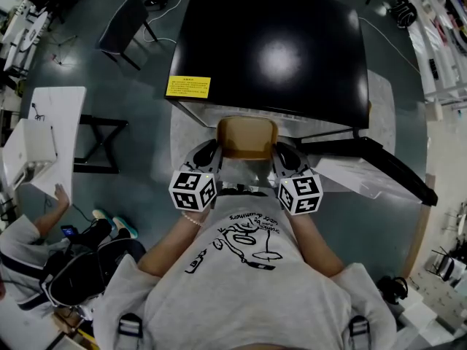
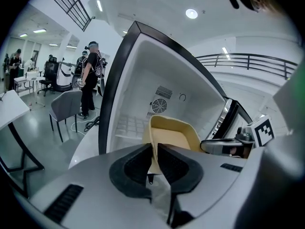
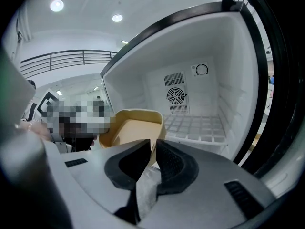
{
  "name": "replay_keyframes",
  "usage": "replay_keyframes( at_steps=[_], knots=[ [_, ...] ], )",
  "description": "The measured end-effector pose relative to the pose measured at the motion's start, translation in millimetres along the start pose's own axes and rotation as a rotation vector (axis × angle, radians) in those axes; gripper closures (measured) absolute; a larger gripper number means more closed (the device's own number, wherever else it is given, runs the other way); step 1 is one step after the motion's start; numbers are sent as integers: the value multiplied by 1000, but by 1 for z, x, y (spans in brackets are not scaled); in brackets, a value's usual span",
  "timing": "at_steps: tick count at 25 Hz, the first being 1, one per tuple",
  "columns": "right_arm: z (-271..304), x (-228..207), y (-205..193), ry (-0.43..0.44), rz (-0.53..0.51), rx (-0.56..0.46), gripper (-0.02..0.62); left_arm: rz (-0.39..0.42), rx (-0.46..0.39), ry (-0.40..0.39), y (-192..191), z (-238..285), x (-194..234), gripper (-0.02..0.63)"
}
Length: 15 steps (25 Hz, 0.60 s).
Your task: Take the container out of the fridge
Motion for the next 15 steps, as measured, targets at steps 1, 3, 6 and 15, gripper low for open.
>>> replay_keyframes(
  at_steps=[1, 3, 6, 15],
  knots=[
    [0, 0, -2, 0, 1, 5, 540, 4, 5, 1, -3, 0, 0, 555],
    [1, 0, -7, 2, 0, 14, 540, 6, 16, 5, -8, 1, 2, 555],
    [3, 0, -13, 4, -1, 30, 540, 6, 31, 9, -15, 2, 3, 555],
    [8, 1, -33, 6, -4, 70, 540, 1, 70, 14, -35, 5, 8, 555]
  ],
)
Point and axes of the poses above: the fingertips, and each gripper's own axes: z forward along the fingers, x to its left, y out of its top, the point moved 4 cm from there along -z, backward along the fingers
